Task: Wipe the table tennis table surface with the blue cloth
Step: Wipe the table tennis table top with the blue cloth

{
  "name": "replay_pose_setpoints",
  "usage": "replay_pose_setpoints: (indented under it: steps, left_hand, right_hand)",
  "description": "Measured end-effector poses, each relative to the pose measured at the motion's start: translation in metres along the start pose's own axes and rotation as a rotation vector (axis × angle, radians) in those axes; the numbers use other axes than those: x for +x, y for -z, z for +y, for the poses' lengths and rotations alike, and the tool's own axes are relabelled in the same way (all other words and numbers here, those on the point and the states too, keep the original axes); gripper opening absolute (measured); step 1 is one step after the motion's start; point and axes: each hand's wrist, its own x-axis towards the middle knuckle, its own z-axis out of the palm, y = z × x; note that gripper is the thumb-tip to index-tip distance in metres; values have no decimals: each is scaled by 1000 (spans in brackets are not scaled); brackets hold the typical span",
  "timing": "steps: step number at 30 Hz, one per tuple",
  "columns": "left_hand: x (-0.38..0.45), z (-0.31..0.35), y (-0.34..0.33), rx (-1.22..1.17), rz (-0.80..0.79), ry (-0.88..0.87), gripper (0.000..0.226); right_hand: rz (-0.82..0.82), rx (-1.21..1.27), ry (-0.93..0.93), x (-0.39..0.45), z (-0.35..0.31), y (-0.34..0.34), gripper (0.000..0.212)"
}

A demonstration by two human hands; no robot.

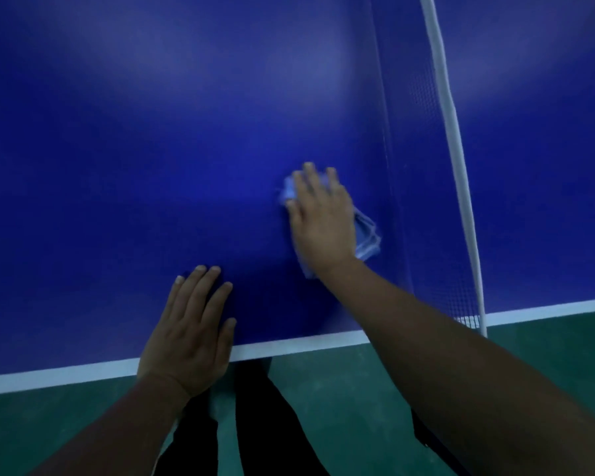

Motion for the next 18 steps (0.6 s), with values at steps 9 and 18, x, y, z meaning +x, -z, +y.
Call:
replay_pose_setpoints:
  steps: [9, 18]
  left_hand:
    - [-1, -1, 3, -87, -13, 22, 53]
    - [-63, -43, 36, -188, 90, 130, 46]
  right_hand:
    - [-9, 26, -559, -116, 21, -5, 69]
    - [20, 74, -667, -146, -2, -7, 59]
